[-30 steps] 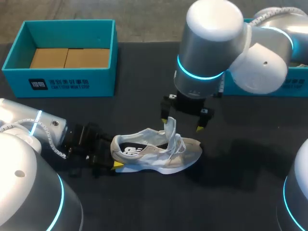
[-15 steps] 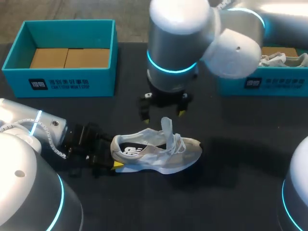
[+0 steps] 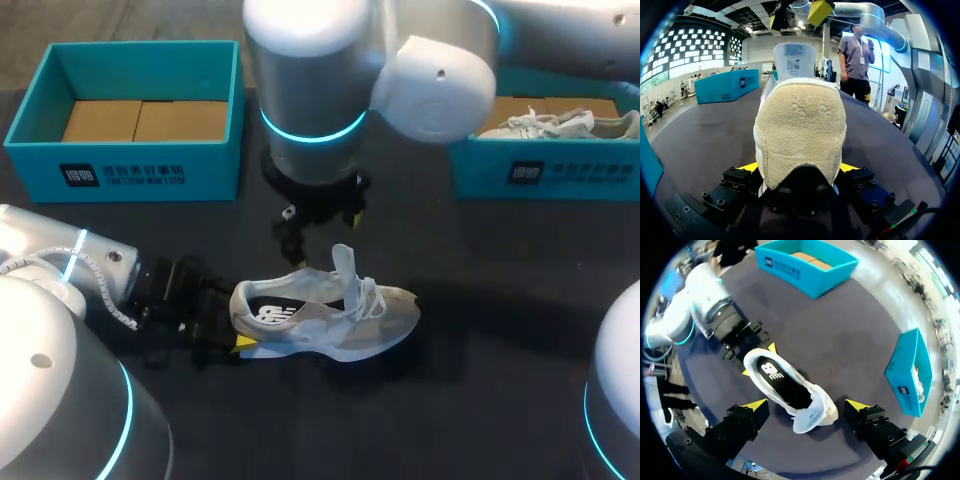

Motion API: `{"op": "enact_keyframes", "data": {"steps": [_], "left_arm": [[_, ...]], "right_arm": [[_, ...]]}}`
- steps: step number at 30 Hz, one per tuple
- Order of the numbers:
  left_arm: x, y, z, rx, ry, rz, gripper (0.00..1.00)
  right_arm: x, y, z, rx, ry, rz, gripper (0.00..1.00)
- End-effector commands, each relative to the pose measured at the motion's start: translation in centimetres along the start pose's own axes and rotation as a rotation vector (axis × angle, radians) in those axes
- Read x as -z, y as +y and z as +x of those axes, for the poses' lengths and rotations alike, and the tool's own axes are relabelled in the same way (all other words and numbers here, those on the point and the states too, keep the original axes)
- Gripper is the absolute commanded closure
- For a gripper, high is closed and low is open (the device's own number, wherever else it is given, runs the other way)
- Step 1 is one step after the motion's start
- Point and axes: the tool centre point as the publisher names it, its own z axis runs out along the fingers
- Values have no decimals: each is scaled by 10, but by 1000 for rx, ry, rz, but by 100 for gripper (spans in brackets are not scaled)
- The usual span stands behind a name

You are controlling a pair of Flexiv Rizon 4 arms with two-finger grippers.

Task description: Take the shoe out of the shoebox, open the shoe tongue, remove and reinsert the insole, then place the shoe into the shoebox

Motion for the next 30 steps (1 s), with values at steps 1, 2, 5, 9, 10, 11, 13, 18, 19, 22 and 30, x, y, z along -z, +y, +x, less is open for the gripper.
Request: {"op": "enact_keyframes", "data": {"steps": [1, 2, 5, 9, 10, 11, 13, 18, 19, 22, 30], "left_arm": [[-3, 2, -1, 0, 0, -3, 100], [-3, 2, -1, 0, 0, -3, 100], [-3, 2, -1, 0, 0, -3, 100], [-3, 2, -1, 0, 0, -3, 100], [-3, 2, -1, 0, 0, -3, 100], [-3, 2, -1, 0, 0, -3, 100], [-3, 2, -1, 0, 0, -3, 100], [-3, 2, -1, 0, 0, -3, 100], [-3, 2, -1, 0, 0, -3, 100], [-3, 2, -1, 0, 0, -3, 100], [-3, 2, -1, 0, 0, -3, 100]], "right_arm": [[-2, 1, -2, -2, 7, 2, 0], [-2, 1, -2, -2, 7, 2, 0], [-2, 1, -2, -2, 7, 2, 0], [-2, 1, -2, -2, 7, 2, 0], [-2, 1, -2, -2, 7, 2, 0], [-2, 1, -2, -2, 7, 2, 0], [0, 3, 0, 22, 7, -22, 0], [-4, 22, 11, 241, 54, -73, 0], [-5, 26, 13, 282, 49, -78, 0], [-7, 33, 18, 396, 46, -90, 0], [-13, 34, 24, 475, 46, -64, 0]]}}
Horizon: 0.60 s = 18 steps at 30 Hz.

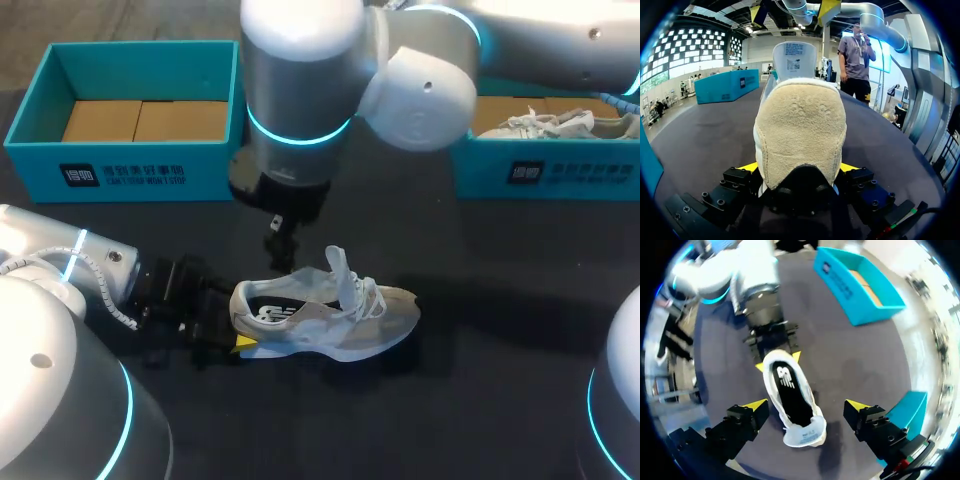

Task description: Take the shoe out of the shoebox, open the shoe tongue, remove and reinsert the insole, then place the shoe into the shoebox

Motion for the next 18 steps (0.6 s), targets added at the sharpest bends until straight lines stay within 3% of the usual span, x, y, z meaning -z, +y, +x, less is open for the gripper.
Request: {"op": "enact_keyframes", "data": {"steps": [1, 4, 5, 6, 7, 8, 18], "left_arm": [[-3, 2, -1, 0, 0, -3, 100], [-3, 2, -1, 0, 0, -3, 100], [-3, 2, -1, 0, 0, -3, 100], [-3, 2, -1, 0, 0, -3, 100], [-3, 2, -1, 0, 0, -3, 100], [-3, 2, -1, 0, 0, -3, 100], [-3, 2, -1, 0, 0, -3, 100]], "right_arm": [[-5, 5, 2, -9, -1, 10, 0], [-8, 1, 4, -39, -1, -3, 0], [-9, 1, 4, -42, -1, -6, 50], [-10, 0, 5, -51, -2, -10, 62], [-10, -1, 5, -53, -4, -11, 89], [-11, -1, 6, -53, -3, -13, 100], [-15, -2, 13, -5, 26, -9, 100]]}}
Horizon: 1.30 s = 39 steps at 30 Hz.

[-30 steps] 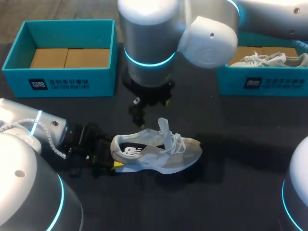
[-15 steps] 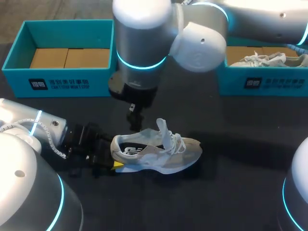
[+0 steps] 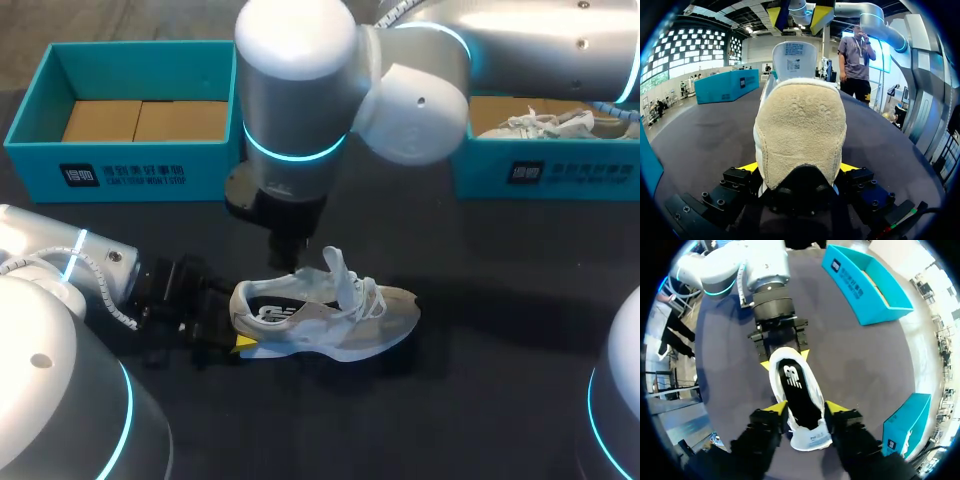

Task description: Take the shoe out of the shoebox, open the shoe tongue, remove and reinsert the insole, then place the shoe into the shoebox

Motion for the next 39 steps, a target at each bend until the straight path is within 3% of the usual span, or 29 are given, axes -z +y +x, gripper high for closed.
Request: {"op": "enact_keyframes", "data": {"steps": [1, 18, 30, 39], "left_arm": [[-3, 2, -1, 0, 0, -3, 100], [-3, 2, -1, 0, 0, -3, 100], [-3, 2, -1, 0, 0, -3, 100], [-3, 2, -1, 0, 0, -3, 100]], "right_arm": [[-2, -2, -2, 0, 5, -6, 100], [-2, -2, -2, 0, 5, -6, 100], [-39, -27, 6, 42, 39, 2, 100], [-62, -22, 9, 105, 82, 1, 100]]}}
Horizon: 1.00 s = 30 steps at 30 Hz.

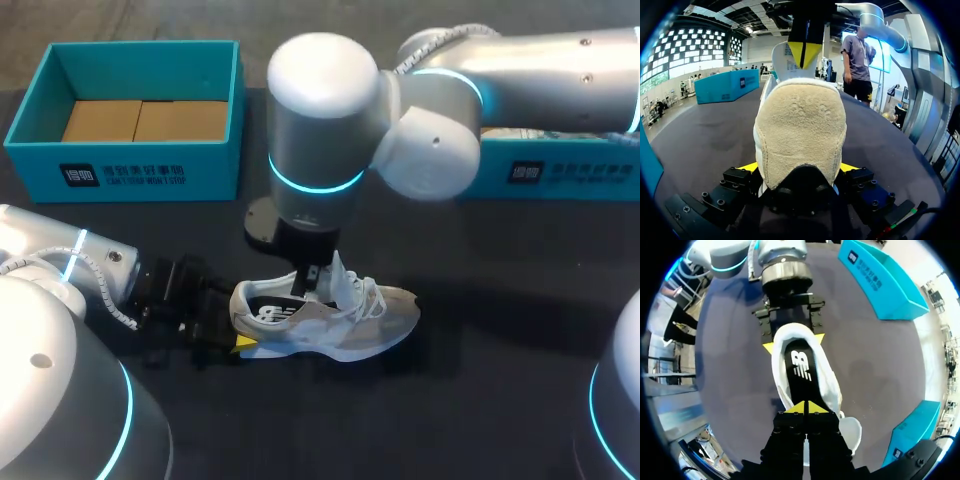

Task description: Take the shoe out of the shoebox, open the shoe tongue, remove and reinsert the insole, then place the shoe into the shoebox

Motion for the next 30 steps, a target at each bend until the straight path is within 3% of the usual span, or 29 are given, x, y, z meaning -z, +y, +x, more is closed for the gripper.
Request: {"op": "enact_keyframes", "data": {"steps": [1, 8, 15, 30], "left_arm": [[-3, 2, -1, 0, 0, -3, 100], [-3, 2, -1, 0, 0, -3, 100], [-3, 2, -1, 0, 0, -3, 100], [-3, 2, -1, 0, 0, -3, 100]], "right_arm": [[-14, 5, -7, 13, 17, -4, 100], [-26, 14, -16, 47, 45, -19, 100], [-40, 22, -12, 74, 82, -24, 100], [-63, 4, -9, 27, 149, -20, 100]]}}
